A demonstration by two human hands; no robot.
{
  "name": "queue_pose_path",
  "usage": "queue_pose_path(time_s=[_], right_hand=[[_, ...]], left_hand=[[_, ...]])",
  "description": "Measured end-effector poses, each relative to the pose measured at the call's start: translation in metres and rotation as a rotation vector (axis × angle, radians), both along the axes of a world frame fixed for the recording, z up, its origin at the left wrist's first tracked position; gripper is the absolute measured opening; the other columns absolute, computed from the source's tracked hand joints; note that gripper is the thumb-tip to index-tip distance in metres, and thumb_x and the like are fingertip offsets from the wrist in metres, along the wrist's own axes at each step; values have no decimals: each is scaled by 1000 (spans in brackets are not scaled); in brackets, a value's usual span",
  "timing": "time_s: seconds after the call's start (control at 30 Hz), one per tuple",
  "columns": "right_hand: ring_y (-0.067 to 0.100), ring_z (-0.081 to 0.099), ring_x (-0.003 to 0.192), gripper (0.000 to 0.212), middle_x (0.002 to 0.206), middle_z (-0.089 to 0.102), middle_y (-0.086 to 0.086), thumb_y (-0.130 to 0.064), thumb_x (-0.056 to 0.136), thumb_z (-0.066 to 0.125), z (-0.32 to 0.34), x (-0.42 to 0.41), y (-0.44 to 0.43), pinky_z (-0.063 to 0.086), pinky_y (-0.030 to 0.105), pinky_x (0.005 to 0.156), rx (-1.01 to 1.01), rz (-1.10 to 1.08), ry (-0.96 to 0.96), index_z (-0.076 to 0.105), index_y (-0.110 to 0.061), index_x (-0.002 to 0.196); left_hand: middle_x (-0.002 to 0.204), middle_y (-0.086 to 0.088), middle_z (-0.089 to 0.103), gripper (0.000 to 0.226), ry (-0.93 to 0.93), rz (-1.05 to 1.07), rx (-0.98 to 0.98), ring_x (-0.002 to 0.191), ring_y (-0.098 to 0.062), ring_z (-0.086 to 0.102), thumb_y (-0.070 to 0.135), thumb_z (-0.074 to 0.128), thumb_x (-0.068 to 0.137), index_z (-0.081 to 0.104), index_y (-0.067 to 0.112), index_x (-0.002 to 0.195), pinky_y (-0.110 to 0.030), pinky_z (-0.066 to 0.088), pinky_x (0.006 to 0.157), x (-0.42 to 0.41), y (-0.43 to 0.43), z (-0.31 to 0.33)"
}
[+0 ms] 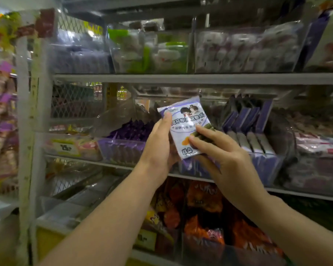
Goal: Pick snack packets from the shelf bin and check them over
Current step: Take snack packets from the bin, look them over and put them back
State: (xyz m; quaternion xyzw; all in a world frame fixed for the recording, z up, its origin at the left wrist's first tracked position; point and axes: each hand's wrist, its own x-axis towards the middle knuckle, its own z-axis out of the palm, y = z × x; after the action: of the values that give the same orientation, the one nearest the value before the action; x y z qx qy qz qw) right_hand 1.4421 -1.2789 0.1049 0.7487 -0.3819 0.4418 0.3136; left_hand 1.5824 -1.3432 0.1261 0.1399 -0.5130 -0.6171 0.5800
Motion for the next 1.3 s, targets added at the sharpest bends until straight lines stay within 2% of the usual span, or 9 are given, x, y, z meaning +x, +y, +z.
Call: queue_pose_path(time_s=[0.2, 0.3, 0.4, 0.5, 0.57, 0.73, 0.97, 1.1, 1.3], right_hand=[[29, 50, 128, 40, 143, 46, 12, -31, 93, 59, -62, 31, -16, 49, 46, 100, 197, 254, -25, 60, -11, 127], [9, 49, 129, 43, 145, 44, 0, -34, 94, 54, -83, 47, -27, 44, 27, 105, 311, 341, -251, 54, -17, 133], [-3, 57, 114, 44, 132, 56, -9, -35, 95, 53, -101, 64, -40, 48, 19, 94, 510, 420, -565, 50, -23, 137], [-10, 60, 104, 28, 111, 66, -19, -32, 98, 51, -116, 74, -51, 46, 8, 83, 693, 504, -764, 58, -28, 125], [-1, 66, 98, 24, 103, 72, -11, -32, 100, 47, -123, 77, -58, 50, 14, 80, 781, 552, -888, 65, -23, 113], [24, 71, 95, 29, 102, 74, 9, -30, 100, 45, -130, 75, -69, 56, 47, 88, 923, 645, -1134, 67, -12, 108], [26, 71, 98, 27, 108, 72, 15, -17, 97, 48, -136, 65, -67, 59, 34, 77, 1049, 927, -1341, 61, -5, 118], [25, 72, 92, 19, 100, 74, 14, -16, 95, 49, -138, 61, -65, 59, 34, 72, 1068, 926, -1345, 67, -11, 99], [32, 70, 96, 22, 102, 73, 17, -13, 93, 49, -140, 55, -63, 52, 48, 92, 1083, 746, -1358, 69, -9, 102]], left_hand=[[109, -8, 72, 24, -66, 402, -18, 93, -24, 72, 31, 50, 100, 54, 18, 119, -49, 58, 82, 34, -1, -53], [105, 0, 74, 20, -127, 527, -28, 93, -15, 72, 34, 49, 101, 57, 23, 115, -38, 59, 81, 55, -8, -86], [98, 8, 75, 26, -164, 553, -26, 89, -7, 72, 38, 47, 100, 58, 21, 116, -21, 57, 68, 63, -13, -122], [107, 5, 74, 47, -254, 536, -62, 99, -8, 69, 52, 45, 94, 56, 17, 125, -24, 56, 77, 59, -16, -151], [119, -2, 69, 63, -313, 509, -101, 112, -15, 65, 61, 45, 87, 54, 15, 129, -38, 53, 94, 53, -20, -161], [104, 4, 73, 37, -311, 512, -172, 98, -11, 70, 49, 52, 90, 59, 20, 113, -25, 55, 79, 47, -27, -172], [107, -1, 73, 34, -320, 435, -180, 100, -16, 71, 45, 53, 90, 59, 20, 112, -34, 58, 84, 48, -24, -175], [105, -6, 74, 39, -266, 349, -61, 99, -22, 71, 47, 47, 93, 63, 17, 111, -38, 58, 84, 48, -17, -174], [84, 1, 75, 24, -312, 254, 121, 74, -9, 69, 18, 48, 99, 71, 19, 92, -27, 51, 64, 58, -15, -174]])
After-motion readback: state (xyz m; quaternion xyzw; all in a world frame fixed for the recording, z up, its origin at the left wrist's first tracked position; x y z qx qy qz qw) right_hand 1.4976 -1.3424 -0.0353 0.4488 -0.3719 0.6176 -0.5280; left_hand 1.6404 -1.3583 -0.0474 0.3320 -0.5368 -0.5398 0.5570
